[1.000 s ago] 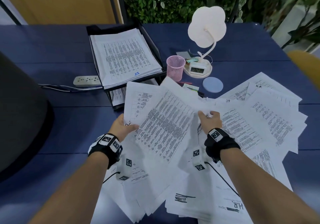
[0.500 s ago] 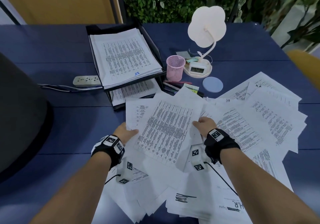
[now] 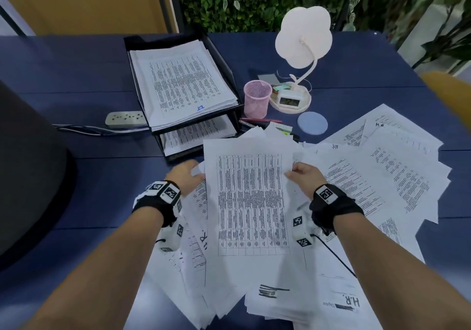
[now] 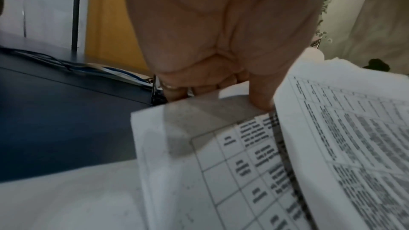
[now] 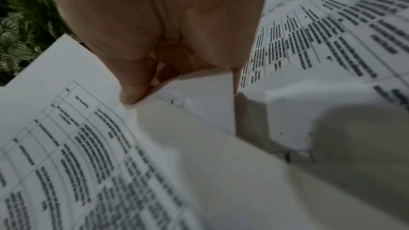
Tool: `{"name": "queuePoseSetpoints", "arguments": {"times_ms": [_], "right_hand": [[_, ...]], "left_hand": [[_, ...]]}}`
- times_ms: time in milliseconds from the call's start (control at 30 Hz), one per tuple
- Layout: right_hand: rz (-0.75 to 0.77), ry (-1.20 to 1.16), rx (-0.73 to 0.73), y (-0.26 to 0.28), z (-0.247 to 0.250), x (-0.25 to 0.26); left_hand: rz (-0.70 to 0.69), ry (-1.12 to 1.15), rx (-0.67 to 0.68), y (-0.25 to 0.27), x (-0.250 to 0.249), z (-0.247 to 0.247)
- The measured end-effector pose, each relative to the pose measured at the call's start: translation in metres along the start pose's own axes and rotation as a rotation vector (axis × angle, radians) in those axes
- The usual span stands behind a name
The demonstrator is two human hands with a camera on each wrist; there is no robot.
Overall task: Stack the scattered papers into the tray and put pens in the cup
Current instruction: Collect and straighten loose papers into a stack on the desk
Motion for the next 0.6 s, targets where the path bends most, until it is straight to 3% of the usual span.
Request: {"name": "queuePoseSetpoints", "arguments": {"times_ms": [67, 167, 267, 333, 600], "right_hand": [[0.01, -0.064, -0.116, -0.005, 0.003, -0.001], [-0.042, -0.154, -0.284, -0.012, 0.011, -0.007], [-0.138, -0.271, -0.363, -0.02, 0.016, -0.015], [-0.181, -0.228, -0.406, -0.025, 0.017, -0.021], [-0.148, 0.16, -0.314, -0.021, 0.007, -0.016]], "left_hand": [[-0.048, 0.08, 0.073, 0.0, -0.003, -0.001], [-0.009, 0.262, 0.067, 0.005, 0.0, 0.001], [0.034, 0.455, 0.054, 0.011, 0.006, -0.006], [0.061, 0.55, 0.054, 0.016, 0.01, -0.017], [0.236, 0.66, 0.203, 0.016, 0.014, -0.046]]}}
Point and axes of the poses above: each hand's wrist, its own y-axis away from the middle knuckle, its own z-axis out of the back of the hand, x = y × z, the point moved 4 cm from there along -y, towards the middle knuckle, and after that the axes turned 12 degrees about -y, right-handed, at the moved point
